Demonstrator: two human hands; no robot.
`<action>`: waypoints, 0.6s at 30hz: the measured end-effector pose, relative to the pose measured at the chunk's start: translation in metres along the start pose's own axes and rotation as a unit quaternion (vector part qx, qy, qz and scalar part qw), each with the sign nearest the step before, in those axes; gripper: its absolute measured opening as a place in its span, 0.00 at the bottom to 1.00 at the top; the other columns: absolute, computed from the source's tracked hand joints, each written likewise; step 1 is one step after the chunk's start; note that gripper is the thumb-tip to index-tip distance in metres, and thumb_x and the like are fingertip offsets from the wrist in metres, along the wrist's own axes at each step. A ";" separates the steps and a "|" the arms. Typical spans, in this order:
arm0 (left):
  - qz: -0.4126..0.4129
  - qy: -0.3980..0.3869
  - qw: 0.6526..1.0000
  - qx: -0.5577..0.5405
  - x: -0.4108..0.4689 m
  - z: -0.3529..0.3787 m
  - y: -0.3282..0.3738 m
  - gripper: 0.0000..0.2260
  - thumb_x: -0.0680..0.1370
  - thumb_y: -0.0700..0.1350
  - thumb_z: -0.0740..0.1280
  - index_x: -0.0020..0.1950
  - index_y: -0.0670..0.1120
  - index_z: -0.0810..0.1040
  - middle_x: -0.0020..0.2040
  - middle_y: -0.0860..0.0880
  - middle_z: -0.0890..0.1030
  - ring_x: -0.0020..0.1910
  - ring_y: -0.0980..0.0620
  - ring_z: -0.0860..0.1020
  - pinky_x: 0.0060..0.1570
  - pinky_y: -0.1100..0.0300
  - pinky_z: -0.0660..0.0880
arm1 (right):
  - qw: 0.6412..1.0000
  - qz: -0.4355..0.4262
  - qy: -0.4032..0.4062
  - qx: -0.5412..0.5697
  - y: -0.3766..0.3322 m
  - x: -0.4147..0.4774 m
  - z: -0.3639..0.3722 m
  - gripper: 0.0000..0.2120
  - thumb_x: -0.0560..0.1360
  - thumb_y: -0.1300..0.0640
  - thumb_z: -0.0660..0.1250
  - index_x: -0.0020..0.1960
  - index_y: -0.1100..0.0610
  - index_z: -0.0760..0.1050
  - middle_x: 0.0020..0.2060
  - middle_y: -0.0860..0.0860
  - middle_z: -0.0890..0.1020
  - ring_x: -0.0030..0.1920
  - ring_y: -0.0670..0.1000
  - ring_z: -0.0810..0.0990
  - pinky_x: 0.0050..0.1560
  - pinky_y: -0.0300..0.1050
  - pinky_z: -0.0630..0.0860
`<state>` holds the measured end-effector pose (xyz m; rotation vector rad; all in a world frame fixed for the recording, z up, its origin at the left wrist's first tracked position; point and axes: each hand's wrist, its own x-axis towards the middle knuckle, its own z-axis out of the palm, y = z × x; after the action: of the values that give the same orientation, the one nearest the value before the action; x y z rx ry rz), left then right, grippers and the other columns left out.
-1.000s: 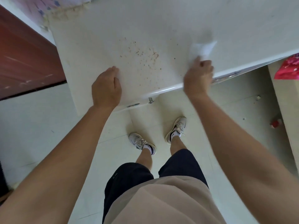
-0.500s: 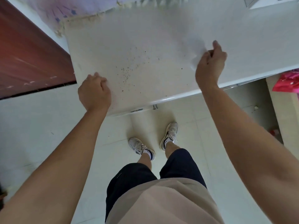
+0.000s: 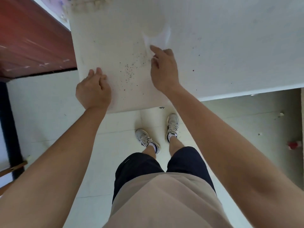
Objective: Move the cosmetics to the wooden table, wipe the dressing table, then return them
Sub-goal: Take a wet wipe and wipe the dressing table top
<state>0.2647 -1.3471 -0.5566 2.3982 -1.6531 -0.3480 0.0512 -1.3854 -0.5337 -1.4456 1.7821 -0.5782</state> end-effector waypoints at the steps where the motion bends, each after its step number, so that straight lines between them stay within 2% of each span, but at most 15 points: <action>1: -0.011 -0.006 1.000 0.005 0.000 -0.001 0.003 0.28 0.76 0.53 0.47 0.61 0.47 0.83 0.64 0.47 0.80 0.59 0.48 0.81 0.56 0.54 0.75 | 0.999 -0.001 0.023 0.049 0.003 0.002 -0.014 0.21 0.80 0.63 0.56 0.72 0.55 0.70 0.55 0.51 0.71 0.52 0.46 0.76 0.57 0.31 0.69; 2: -0.024 -0.011 1.000 0.011 0.000 -0.001 0.005 0.29 0.75 0.54 0.46 0.61 0.47 0.82 0.64 0.48 0.80 0.59 0.48 0.80 0.57 0.54 0.74 | 0.995 0.009 0.058 0.079 0.009 0.008 -0.030 0.20 0.80 0.63 0.57 0.71 0.55 0.72 0.53 0.50 0.70 0.48 0.41 0.75 0.54 0.26 0.67; 3: -0.036 -0.012 0.999 0.013 0.000 -0.001 0.007 0.29 0.75 0.54 0.46 0.61 0.48 0.82 0.65 0.50 0.80 0.59 0.49 0.80 0.58 0.55 0.74 | 0.990 0.031 0.095 0.100 0.016 0.018 -0.048 0.20 0.80 0.62 0.57 0.70 0.55 0.72 0.52 0.49 0.70 0.46 0.39 0.74 0.54 0.26 0.68; 6: -0.047 0.006 0.999 -0.012 0.001 0.001 0.011 0.28 0.75 0.53 0.47 0.62 0.47 0.82 0.64 0.50 0.80 0.61 0.51 0.79 0.59 0.54 0.74 | 0.976 0.110 0.165 0.086 0.044 0.053 -0.102 0.20 0.79 0.61 0.58 0.69 0.54 0.73 0.57 0.52 0.75 0.51 0.43 0.75 0.62 0.36 0.70; 8: -0.045 0.014 0.999 -0.016 0.001 0.003 0.012 0.27 0.76 0.52 0.48 0.62 0.47 0.82 0.63 0.50 0.81 0.57 0.49 0.81 0.58 0.54 0.75 | 0.973 0.130 0.181 0.058 0.061 0.070 -0.128 0.21 0.79 0.60 0.58 0.71 0.55 0.72 0.61 0.51 0.76 0.57 0.43 0.76 0.61 0.28 0.69; 10: -0.044 0.021 0.999 -0.023 0.002 0.004 0.013 0.24 0.76 0.50 0.50 0.59 0.46 0.83 0.61 0.49 0.82 0.53 0.47 0.82 0.55 0.54 0.75 | 0.968 0.139 0.205 0.038 0.073 0.084 -0.141 0.21 0.79 0.60 0.57 0.71 0.55 0.71 0.61 0.50 0.75 0.53 0.37 0.75 0.55 0.21 0.66; 12: -0.042 0.042 0.997 -0.044 0.000 0.004 0.013 0.22 0.76 0.48 0.52 0.53 0.45 0.85 0.58 0.48 0.84 0.50 0.43 0.82 0.51 0.53 0.76 | 0.957 0.154 0.245 -0.027 0.082 0.092 -0.142 0.21 0.81 0.61 0.54 0.73 0.55 0.68 0.62 0.51 0.72 0.51 0.37 0.73 0.51 0.19 0.64; 14: -0.031 0.061 0.996 -0.051 -0.002 0.004 0.012 0.22 0.75 0.47 0.52 0.50 0.44 0.85 0.56 0.47 0.84 0.48 0.43 0.83 0.51 0.51 0.76 | 0.939 0.186 0.265 -0.116 0.084 0.095 -0.127 0.24 0.81 0.62 0.52 0.76 0.54 0.62 0.64 0.53 0.69 0.58 0.45 0.73 0.54 0.26 0.64; 15: -0.025 0.065 0.996 -0.051 0.000 0.005 0.012 0.23 0.75 0.48 0.52 0.49 0.44 0.86 0.55 0.47 0.84 0.48 0.43 0.83 0.52 0.52 0.75 | 0.931 0.197 0.260 -0.166 0.079 0.095 -0.113 0.26 0.80 0.64 0.52 0.77 0.54 0.60 0.65 0.53 0.68 0.61 0.49 0.72 0.58 0.34 0.65; 16: -0.022 0.068 0.996 -0.050 0.002 0.006 0.010 0.23 0.74 0.48 0.51 0.48 0.44 0.86 0.54 0.47 0.85 0.48 0.44 0.83 0.53 0.54 0.74 | 0.926 0.195 0.248 -0.209 0.070 0.093 -0.094 0.27 0.79 0.65 0.52 0.77 0.53 0.60 0.66 0.54 0.68 0.62 0.52 0.71 0.59 0.41 0.65; 18: -0.026 0.072 0.995 -0.068 0.007 0.008 0.005 0.21 0.75 0.46 0.52 0.44 0.44 0.85 0.52 0.50 0.85 0.51 0.49 0.83 0.52 0.59 0.72 | 0.933 0.148 0.212 -0.251 0.043 0.088 -0.052 0.30 0.76 0.67 0.52 0.77 0.54 0.59 0.66 0.55 0.68 0.61 0.54 0.70 0.58 0.46 0.65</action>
<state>0.2597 -1.3557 -0.5631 2.3110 -1.4576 -0.2787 -0.0225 -1.4649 -0.5583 -1.3971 2.5805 -0.2966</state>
